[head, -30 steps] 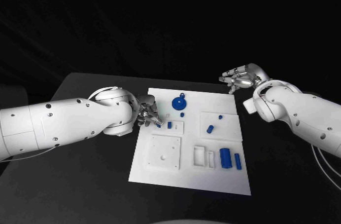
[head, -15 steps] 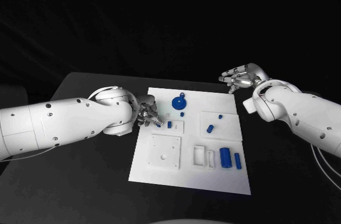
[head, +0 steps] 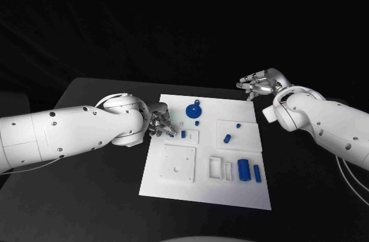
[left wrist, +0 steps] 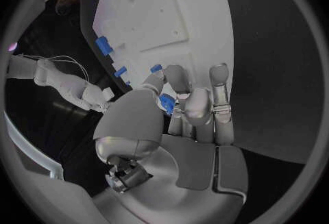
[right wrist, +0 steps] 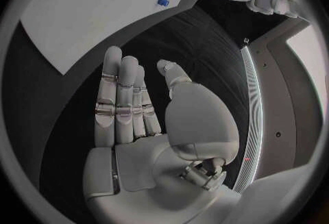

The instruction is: Assemble the parts on the task board

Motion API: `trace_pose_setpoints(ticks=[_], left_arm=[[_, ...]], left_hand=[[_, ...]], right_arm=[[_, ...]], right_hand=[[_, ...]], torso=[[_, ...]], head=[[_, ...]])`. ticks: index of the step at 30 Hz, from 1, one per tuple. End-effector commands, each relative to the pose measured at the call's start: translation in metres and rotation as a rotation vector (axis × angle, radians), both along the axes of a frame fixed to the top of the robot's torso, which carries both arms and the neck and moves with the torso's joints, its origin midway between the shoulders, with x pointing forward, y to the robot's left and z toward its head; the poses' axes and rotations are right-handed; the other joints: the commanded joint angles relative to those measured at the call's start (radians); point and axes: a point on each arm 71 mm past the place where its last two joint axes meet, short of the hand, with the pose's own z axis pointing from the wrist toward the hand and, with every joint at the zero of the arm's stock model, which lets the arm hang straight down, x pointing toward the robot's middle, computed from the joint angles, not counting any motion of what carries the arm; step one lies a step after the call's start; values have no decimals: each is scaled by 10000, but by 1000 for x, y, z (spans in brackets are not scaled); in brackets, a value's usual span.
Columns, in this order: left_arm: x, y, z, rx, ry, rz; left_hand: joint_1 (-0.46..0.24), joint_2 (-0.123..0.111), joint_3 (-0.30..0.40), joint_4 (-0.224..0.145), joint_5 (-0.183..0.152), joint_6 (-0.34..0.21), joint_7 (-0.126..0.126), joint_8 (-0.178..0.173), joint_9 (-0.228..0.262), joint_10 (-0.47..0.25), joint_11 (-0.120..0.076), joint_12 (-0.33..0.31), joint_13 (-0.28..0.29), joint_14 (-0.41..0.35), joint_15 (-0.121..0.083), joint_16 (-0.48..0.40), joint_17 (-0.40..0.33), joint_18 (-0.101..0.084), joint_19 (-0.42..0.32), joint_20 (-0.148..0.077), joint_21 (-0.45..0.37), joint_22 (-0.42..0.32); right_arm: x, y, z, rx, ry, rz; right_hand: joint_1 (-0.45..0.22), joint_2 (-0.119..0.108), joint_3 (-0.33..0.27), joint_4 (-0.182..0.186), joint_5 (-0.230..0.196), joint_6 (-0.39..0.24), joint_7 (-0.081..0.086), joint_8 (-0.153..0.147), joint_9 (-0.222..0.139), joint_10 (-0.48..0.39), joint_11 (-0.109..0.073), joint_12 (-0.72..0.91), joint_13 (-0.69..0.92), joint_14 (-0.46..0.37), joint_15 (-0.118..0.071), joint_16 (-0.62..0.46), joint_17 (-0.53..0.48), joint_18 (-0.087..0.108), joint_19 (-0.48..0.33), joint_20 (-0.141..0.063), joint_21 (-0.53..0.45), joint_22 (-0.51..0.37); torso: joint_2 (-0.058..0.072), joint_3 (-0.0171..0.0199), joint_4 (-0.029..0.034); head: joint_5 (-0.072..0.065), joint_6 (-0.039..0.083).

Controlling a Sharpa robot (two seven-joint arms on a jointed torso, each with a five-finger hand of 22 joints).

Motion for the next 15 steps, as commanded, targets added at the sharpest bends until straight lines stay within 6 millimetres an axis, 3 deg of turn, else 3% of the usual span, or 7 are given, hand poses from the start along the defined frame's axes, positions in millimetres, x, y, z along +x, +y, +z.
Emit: trace_pose_setpoints(ticks=[1,15], left_arm=[[-4,-5,-7,22,341,-235],[-4,-6,-7,-18,312,-218]], left_hand=[[210,114,-31,23,-60,1304,-1227,-36,60,104,-378,60,0,4,-52,48,24,90,8,53,48,171],[228,101,-250,344,-330,1316,-1251,-77,261,105,-387,68,-6,-2,-58,42,23,108,19,74,38,172]], right_arm=[[0,2,0,-6,-7,180],[0,2,-1,-2,8,186]], right_hand=[[-75,57,62,-23,37,-53,12,-29,-4,-70,-1,53,-12,-51,11,5,-10,-124,172,71,42,-10],[-75,57,62,-23,37,-53,12,-29,-4,-70,-1,53,-12,-51,11,5,-10,-124,172,71,42,-10]], torso=[[1,3,-4],[3,5,1]], head=[[-9,-10],[-24,-5]])
